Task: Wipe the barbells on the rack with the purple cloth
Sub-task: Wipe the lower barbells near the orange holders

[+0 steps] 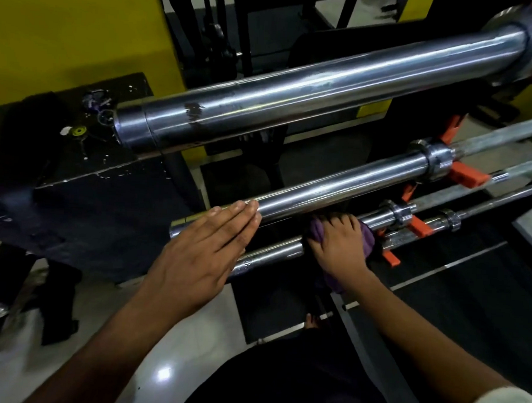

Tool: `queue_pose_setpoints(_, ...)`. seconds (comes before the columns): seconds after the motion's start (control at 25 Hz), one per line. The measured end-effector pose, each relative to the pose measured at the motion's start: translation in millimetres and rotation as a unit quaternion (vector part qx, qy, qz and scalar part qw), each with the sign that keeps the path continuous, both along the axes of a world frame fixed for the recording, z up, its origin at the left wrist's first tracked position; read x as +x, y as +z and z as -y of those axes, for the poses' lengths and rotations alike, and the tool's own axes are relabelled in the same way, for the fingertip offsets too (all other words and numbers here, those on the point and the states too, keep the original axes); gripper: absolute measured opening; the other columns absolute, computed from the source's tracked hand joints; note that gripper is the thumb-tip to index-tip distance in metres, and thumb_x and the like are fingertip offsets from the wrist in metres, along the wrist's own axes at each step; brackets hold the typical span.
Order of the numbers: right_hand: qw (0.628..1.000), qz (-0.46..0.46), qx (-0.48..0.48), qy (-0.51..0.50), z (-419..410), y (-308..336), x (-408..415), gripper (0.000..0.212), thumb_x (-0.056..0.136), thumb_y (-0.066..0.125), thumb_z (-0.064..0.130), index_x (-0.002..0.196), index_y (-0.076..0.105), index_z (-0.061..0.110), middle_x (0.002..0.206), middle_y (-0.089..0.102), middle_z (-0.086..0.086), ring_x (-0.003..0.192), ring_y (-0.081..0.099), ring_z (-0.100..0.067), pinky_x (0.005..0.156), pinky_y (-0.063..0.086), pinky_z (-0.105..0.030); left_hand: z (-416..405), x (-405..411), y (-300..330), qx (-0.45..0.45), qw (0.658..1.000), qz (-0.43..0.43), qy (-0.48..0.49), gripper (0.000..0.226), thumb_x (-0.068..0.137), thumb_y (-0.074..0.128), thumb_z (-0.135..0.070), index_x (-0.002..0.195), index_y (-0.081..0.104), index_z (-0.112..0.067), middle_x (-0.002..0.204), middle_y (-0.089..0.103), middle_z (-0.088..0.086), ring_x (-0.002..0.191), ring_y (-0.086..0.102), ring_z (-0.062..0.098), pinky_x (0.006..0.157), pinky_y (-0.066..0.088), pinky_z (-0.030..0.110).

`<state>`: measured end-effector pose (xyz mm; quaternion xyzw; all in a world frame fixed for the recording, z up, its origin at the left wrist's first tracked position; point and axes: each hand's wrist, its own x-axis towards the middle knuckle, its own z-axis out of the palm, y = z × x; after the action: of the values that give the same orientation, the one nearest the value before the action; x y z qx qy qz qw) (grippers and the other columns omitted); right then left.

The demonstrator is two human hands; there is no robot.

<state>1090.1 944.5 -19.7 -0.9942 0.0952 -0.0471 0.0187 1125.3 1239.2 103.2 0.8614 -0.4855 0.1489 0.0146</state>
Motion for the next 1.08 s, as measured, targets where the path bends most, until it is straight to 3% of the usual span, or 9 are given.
queue_pose_setpoints(0.08, 0.997, -0.062, 0.009, -0.04, -32.7, 14.2, 23.1, 0.047, 0.086, 0.046, 0.055, 0.097, 0.074, 0.018, 0.098, 0.073, -0.01, 0.098, 0.064, -0.032, 0.095, 0.04, -0.044, 1.8, -1.4, -1.1, -0.008, 1.0, -0.007, 0.011, 0.059, 0.101, 0.052, -0.015, 0.155, 0.03, -0.006, 0.163, 0.025, 0.01, 0.151, 0.024, 0.023, 0.12, 0.029, 0.045)
queue_pose_setpoints(0.16, 0.997, -0.06, 0.035, 0.018, -63.9, 11.7, 19.5, 0.047, 0.084, 0.047, 0.057, 0.108, 0.072, 0.025, 0.11, 0.071, -0.004, 0.105, 0.062, -0.03, 0.094, 0.037, -0.043, 2.2, -1.7, -2.0, -0.013, 1.0, -0.012, 0.007, 0.058, 0.101, 0.051, -0.015, 0.154, 0.031, -0.006, 0.163, 0.026, 0.01, 0.151, 0.025, 0.023, 0.12, 0.029, 0.045)
queue_pose_setpoints(0.36, 0.973, 0.039, 0.062, 0.217, -29.6, -21.4, -46.4, 0.078, 0.074, 0.064, 0.039, 0.148, 0.048, 0.019, 0.153, 0.044, -0.008, 0.143, 0.035, -0.034, 0.12, 0.021, -0.054, 3.3, -2.9, -2.6, -0.04, 0.999, -0.019, 0.012, 0.055, 0.102, 0.049, -0.02, 0.153, 0.034, -0.008, 0.163, 0.027, 0.008, 0.151, 0.024, 0.019, 0.12, 0.029, 0.043)
queue_pose_setpoints(0.52, 0.997, 0.02, 0.054, 0.044, -23.4, -3.0, -8.9, 0.048, 0.08, 0.048, 0.044, 0.114, 0.066, 0.015, 0.108, 0.067, -0.01, 0.103, 0.059, -0.036, 0.106, 0.032, -0.048, 4.4, -3.7, -0.7, -0.053, 0.997, -0.046, 0.016, 0.054, 0.102, 0.048, -0.021, 0.153, 0.036, -0.009, 0.163, 0.029, 0.005, 0.151, 0.024, 0.017, 0.121, 0.028, 0.041)
queue_pose_setpoints(0.64, 0.993, -0.018, 0.087, 0.075, -56.6, 4.4, 3.3, 0.048, 0.082, 0.045, 0.05, 0.113, 0.067, 0.02, 0.104, 0.069, -0.007, 0.097, 0.061, -0.035, 0.098, 0.035, -0.047, 5.2, -4.0, 1.6, -0.05, 0.996, -0.069, 0.02, 0.055, 0.1, 0.047, -0.021, 0.153, 0.036, -0.01, 0.162, 0.029, 0.004, 0.151, 0.025, 0.017, 0.12, 0.028, 0.042)
queue_pose_setpoints(0.76, 0.956, 0.001, 0.216, 0.2, -60.7, 2.3, -34.0, 0.059, 0.084, 0.05, 0.039, 0.141, 0.052, 0.026, 0.144, 0.053, -0.001, 0.139, 0.041, -0.027, 0.122, 0.017, -0.048, 5.6, -5.9, 6.0, -0.049, 0.994, -0.094, 0.028, 0.056, 0.1, 0.047, -0.027, 0.153, 0.036, -0.012, 0.163, 0.028, 0.005, 0.151, 0.023, 0.019, 0.121, 0.027, 0.046)
queue_pose_setpoints(0.84, 0.893, -0.002, 0.39, 0.223, -53.9, 13.7, -61.0, 0.055, 0.093, 0.052, 0.028, 0.148, 0.045, 0.03, 0.157, 0.04, 0.004, 0.15, 0.027, -0.016, 0.126, 0.011, -0.036, 9.1, -18.3, -0.3, -0.078, 0.99, -0.115, 0.018, 0.055, 0.101, 0.048, -0.031, 0.152, 0.04, -0.012, 0.162, 0.029, 0.007, 0.151, 0.024, 0.021, 0.123, 0.022, 0.046)
queue_pose_setpoints(0.92, 0.846, -0.015, 0.496, 0.196, -47.7, 25.0, -85.4, 0.043, 0.101, 0.052, 0.033, 0.144, 0.052, 0.03, 0.152, 0.043, 0.007, 0.143, 0.037, -0.009, 0.121, 0.025, -0.028, 15.4, -47.1, -24.5, -0.099, 0.978, -0.18, -0.018, 0.059, 0.1, 0.053, -0.039, 0.151, 0.04, -0.012, 0.162, 0.031, 0.005, 0.151, 0.026, 0.02, 0.123, 0.021, 0.042)
queue_pose_setpoints(1.08, 0.83, -0.07, 0.523, 0.179, -45.6, 35.8, -123.6, 0.029, 0.104, 0.049, 0.039, 0.122, 0.062, 0.02, 0.12, 0.047, 0.007, 0.11, 0.057, -0.014, 0.1, 0.046, -0.033, 25.9, -94.7, -77.4, -0.087, 0.9, -0.424, 0.053, 0.081, 0.088, 0.067, -0.057, 0.155, 0.024, -0.039, 0.159, 0.03, -0.019, 0.147, 0.028, 0.004, 0.12, 0.029, 0.033)
